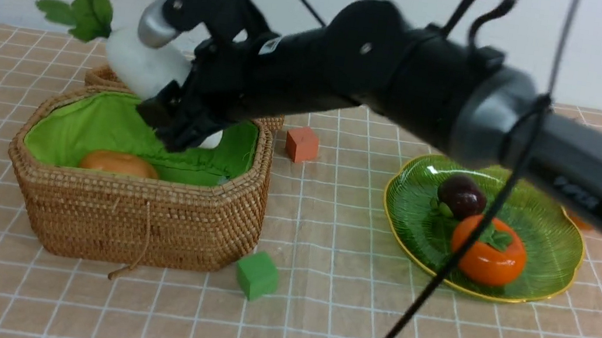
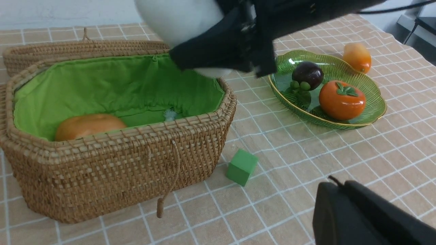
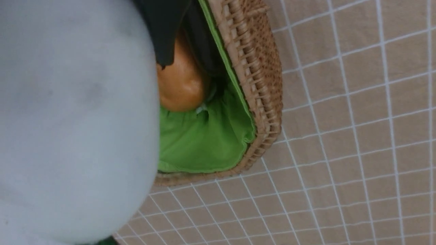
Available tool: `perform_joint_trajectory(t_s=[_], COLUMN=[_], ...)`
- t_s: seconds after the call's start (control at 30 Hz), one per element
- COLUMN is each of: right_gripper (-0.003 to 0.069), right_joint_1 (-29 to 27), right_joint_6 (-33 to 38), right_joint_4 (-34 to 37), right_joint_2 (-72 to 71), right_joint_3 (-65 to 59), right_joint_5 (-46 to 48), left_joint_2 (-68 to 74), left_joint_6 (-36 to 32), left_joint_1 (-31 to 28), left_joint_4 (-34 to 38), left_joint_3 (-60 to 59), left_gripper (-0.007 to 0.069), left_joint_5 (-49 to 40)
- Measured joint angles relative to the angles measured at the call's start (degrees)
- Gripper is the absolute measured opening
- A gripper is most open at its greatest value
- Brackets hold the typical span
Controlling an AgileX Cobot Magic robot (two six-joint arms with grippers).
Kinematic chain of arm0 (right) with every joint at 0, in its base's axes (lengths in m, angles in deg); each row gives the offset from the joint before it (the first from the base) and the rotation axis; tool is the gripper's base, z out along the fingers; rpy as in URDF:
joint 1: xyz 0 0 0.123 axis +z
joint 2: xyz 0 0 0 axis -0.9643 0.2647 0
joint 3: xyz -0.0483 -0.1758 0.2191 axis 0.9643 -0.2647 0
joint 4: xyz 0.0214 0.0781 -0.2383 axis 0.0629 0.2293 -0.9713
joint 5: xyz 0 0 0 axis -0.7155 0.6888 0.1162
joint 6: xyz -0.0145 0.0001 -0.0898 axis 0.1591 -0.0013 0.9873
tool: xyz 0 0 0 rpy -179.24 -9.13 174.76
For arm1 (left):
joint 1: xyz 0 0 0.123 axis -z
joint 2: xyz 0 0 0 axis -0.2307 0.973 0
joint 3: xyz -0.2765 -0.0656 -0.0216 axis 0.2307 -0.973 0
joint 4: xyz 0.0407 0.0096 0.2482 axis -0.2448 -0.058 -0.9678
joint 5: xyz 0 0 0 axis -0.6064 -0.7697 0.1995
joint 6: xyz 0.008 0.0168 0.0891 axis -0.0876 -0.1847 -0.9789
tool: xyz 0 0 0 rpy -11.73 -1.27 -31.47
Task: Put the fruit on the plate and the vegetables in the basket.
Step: Take a daikon with your right arm and place it on the basket on the left, then use the right arm to grab a mango and put it into the right plate
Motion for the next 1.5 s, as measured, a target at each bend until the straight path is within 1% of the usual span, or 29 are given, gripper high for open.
perform_joint_trajectory(t_s=[0.07, 0.13, 0.2, 0.23, 0.27, 0.3, 0.33, 0.4, 0.47, 0.53, 0.57, 0.6, 0.63, 0.67, 0.73, 0.8, 0.87, 1.0, 1.1, 1.13, 1.17, 1.23, 1.27, 1.3, 1.33, 1.4, 1.43, 1.47, 1.5], right_gripper=[0.0608, 0.0659, 0.0673, 0.0673, 0.0657, 0.0653, 0.0619, 0.0542, 0.0435, 0.0321, 0.0244, 0.0244, 0.0148, 0.0076, 0.0015, -0.0013, -0.0013, 0.0013, 0.0082, 0.0095, 0.0160, 0.0262, 0.0292, 0.0343, 0.0343, 0.0454, 0.0472, 0.0519, 0.0594], right_joint_1=[0.00, -0.36, -1.17, -1.27, -2.45, -2.77, -4.13, -6.59, -9.23, -12.44, -14.64, -14.64, -17.93, -20.73, -24.95, -30.56, -35.56, -44.65, -49.76, -50.26, -51.93, -52.59, -52.75, -52.80, -52.80, -52.87, -52.87, -52.87, -52.87], right_joint_6=[-0.32, -2.22, -6.40, -7.00, -14.51, -14.51, -21.84, -30.96, -38.57, -43.75, -46.82, -46.82, -50.55, -53.20, -55.26, -57.43, -58.52, -60.38, -62.07, -62.22, -62.32, -62.38, -62.38, -62.38, -62.38, -62.88, -63.16, -64.10, -65.96], right_joint_4=[-0.74, -1.71, -4.07, -4.39, -8.66, -8.66, -13.38, -20.43, -27.19, -34.27, -37.29, -37.81, -41.31, -42.89, -43.37, -43.02, -42.12, -38.80, -34.54, -34.03, -31.87, -30.79, -30.43, -30.28, -30.23, -29.60, -29.53, -29.33, -28.84], right_joint_2=[0.74, 0.16, -1.77, -2.36, -5.67, -6.10, -9.34, -14.03, -18.03, -20.37, -21.31, -21.31, -21.78, -22.23, -22.73, -23.09, -23.20, -22.79, -21.48, -21.18, -19.76, -17.52, -16.60, -15.68, -15.68, -13.01, -12.52, -11.26, -8.95], right_joint_3=[0.01, 0.08, 0.07, 0.07, 0.07, 0.07, 0.18, 0.61, 0.81, 1.13, 1.13, 1.13, 1.02, 0.20, -1.96, -5.37, -10.15, -18.98, -21.85, -21.90, -21.90, -21.54, -21.22, -21.05, -20.98, -20.07, -19.88, -19.30, -17.98], right_joint_5=[-0.19, 1.45, 5.51, 6.72, 12.80, 13.52, 19.58, 27.06, 33.38, 39.13, 42.14, 42.53, 44.23, 44.39, 44.56, 44.63, 44.63, 39.96, 34.05, 33.49, 31.18, 29.05, 28.12, 27.14, 26.85, 24.08, 23.46, 21.79, 18.99], left_joint_2=[0.00, 0.00, 0.00, 0.00, 0.00, 0.00, 0.00, 0.00, 0.00, 0.00, 0.00, 0.00, 0.00, 0.00, 0.00, 0.00, 0.00, 0.00, 0.00, 0.00, 0.00, 0.00, 0.00, 0.00, 0.00, 0.00, 0.00, 0.00, 0.00], left_joint_6=[0.00, 0.00, -0.45, -0.53, -1.60, -1.60, -2.51, -4.12, -5.13, -5.82, -6.00, -6.00, -6.21, -6.21, -6.26, -6.38, -6.51, -7.62, -9.09, -9.24, -9.70, -9.91, -9.98, -9.98, -9.98, -10.02, -10.02, -10.02, -10.02], left_joint_1=[0.00, 0.00, 0.00, 0.00, 0.00, 0.00, 0.00, 0.00, 0.00, 0.00, 0.00, 0.00, 0.00, 0.00, 0.00, 0.00, 0.00, 0.00, 0.00, 0.00, 0.00, 0.00, 0.00, 0.00, 0.00, 0.00, 0.00, 0.00, 0.00], left_joint_4=[0.00, 0.00, -0.07, -0.07, -0.11, -0.11, -0.17, -0.17, -0.19, -0.19, -0.19, -0.19, -0.19, -0.19, -0.19, -0.19, -0.19, -0.19, -0.19, -0.19, -0.19, -0.19, -0.19, -0.19, -0.19, -0.19, -0.19, -0.19, -0.19], left_joint_3=[0.00, 0.00, 0.00, 0.00, 0.00, 0.00, 0.00, 0.00, 0.00, 0.00, 0.00, 0.00, 0.00, 0.00, 0.00, 0.00, 0.00, 0.00, 0.00, 0.00, 0.00, 0.00, 0.00, 0.00, 0.00, 0.00, 0.00, 0.00, 0.00], left_gripper=[0.0017, 0.0017, 0.0017, 0.0017, 0.0017, 0.0017, 0.0017, 0.0017, 0.0017, 0.0017, 0.0017, 0.0017, 0.0017, 0.0017, 0.0017, 0.0017, 0.0016, 0.0010, 0.0010, 0.0010, 0.0010, 0.0010, 0.0010, 0.0010, 0.0010, 0.0010, 0.0010, 0.0010, 0.0010], left_joint_5=[0.20, 0.64, 1.46, 1.58, 2.91, 3.09, 4.10, 6.00, 7.11, 8.13, 8.38, 8.39, 8.51, 8.64, 8.64, 8.69, 8.69, 8.71, 8.82, 8.82, 8.82, 8.88, 8.88, 8.88, 8.88, 8.88, 8.88, 8.88, 8.88])
